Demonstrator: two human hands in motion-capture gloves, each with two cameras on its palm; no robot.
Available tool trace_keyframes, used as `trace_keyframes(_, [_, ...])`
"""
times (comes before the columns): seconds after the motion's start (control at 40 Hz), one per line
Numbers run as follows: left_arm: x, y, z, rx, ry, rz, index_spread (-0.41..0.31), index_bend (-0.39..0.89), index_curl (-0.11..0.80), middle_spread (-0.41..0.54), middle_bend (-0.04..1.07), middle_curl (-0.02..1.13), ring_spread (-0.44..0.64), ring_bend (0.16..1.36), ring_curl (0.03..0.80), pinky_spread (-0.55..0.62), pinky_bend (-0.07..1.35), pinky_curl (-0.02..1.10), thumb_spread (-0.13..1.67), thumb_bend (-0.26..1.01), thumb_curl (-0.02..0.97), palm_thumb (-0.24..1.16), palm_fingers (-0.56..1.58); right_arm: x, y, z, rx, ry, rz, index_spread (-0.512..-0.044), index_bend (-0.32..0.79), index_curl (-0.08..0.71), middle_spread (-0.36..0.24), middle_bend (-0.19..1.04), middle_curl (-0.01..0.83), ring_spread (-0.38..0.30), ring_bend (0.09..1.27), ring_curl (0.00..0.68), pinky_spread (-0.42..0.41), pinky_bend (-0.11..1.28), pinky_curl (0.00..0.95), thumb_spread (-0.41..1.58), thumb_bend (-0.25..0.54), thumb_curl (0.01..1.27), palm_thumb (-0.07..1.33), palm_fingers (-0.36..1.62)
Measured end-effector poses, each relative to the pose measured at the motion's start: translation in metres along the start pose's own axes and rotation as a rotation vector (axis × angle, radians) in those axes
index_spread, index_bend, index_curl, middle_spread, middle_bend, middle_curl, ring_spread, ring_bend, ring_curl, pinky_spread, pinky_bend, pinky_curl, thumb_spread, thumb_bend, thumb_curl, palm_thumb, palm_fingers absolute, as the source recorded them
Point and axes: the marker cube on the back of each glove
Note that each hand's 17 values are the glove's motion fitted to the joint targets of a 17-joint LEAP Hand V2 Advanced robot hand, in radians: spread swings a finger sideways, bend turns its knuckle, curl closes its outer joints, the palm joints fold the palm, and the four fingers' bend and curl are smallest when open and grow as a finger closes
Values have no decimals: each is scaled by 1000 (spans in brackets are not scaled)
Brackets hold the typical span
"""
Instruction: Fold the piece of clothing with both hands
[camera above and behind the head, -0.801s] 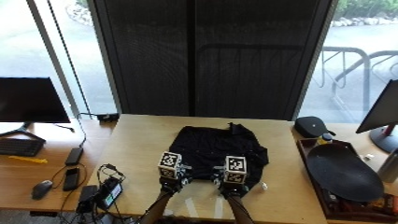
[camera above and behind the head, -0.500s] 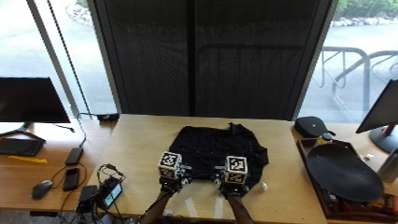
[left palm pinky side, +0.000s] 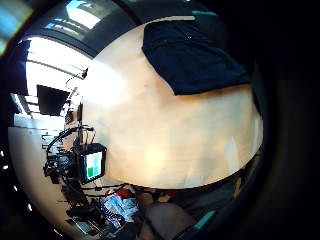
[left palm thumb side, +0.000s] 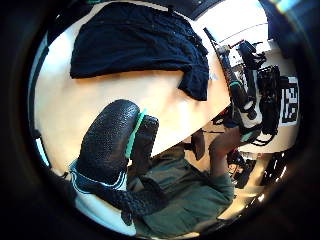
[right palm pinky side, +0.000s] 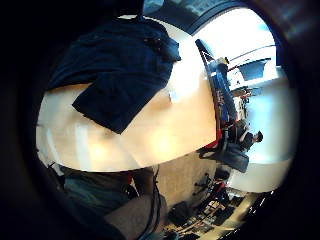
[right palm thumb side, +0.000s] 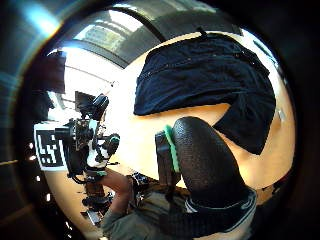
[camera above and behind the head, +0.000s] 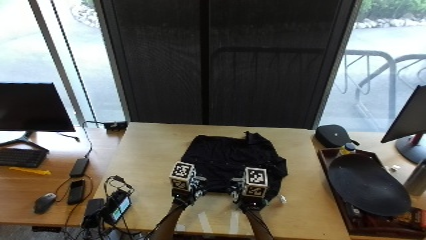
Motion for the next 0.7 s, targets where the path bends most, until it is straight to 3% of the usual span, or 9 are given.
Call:
trace_keyframes(0.33, [7, -24, 15, 49, 35, -29, -104, 148, 298, 18, 186, 336, 185, 527, 286, 379, 332, 231, 1158, -19, 238, 186, 401, 33, -14, 14, 4, -1, 46, -370, 140, 250, -1, 185, 256, 149, 311, 222, 287, 570, 314, 1262, 34, 262, 340, 155])
trace_keyframes(0.48, [9, -34, 24, 8, 82, -31, -103, 137, 302, 15, 190, 348, 180, 533, 294, 374, 344, 247, 1154, -17, 253, 193, 394, 47, -30, 32, -9, 14, 86, -367, 126, 248, -1, 192, 274, 151, 320, 234, 287, 581, 325, 1248, 12, 278, 360, 151])
trace_keyframes(0.58, [12, -44, 38, -63, 142, 34, -97, 126, 299, 12, 193, 355, 177, 542, 299, 368, 361, 259, 1147, -12, 267, 217, 396, 58, -44, 57, -77, 23, 96, -364, 112, 240, -1, 196, 286, 158, 329, 241, 284, 598, 331, 1228, 0, 288, 381, 140])
trace_keyframes(0.63, [11, -50, 40, -64, 108, 42, -90, 110, 293, 12, 199, 361, 176, 550, 304, 366, 369, 265, 1138, -14, 272, 226, 385, 60, -49, 69, -122, 20, 88, -363, 72, 224, 1, 200, 291, 159, 348, 250, 278, 626, 341, 1208, -8, 294, 391, 126])
trace_keyframes(0.7, [2, -55, 42, -62, -30, -7, -83, 90, 281, 15, 203, 370, 174, 564, 310, 354, 392, 278, 1132, -18, 278, 230, 369, 61, -52, 78, -174, 23, 75, -363, 47, 200, 6, 200, 299, 154, 376, 260, 267, 675, 354, 1185, -10, 302, 410, 118])
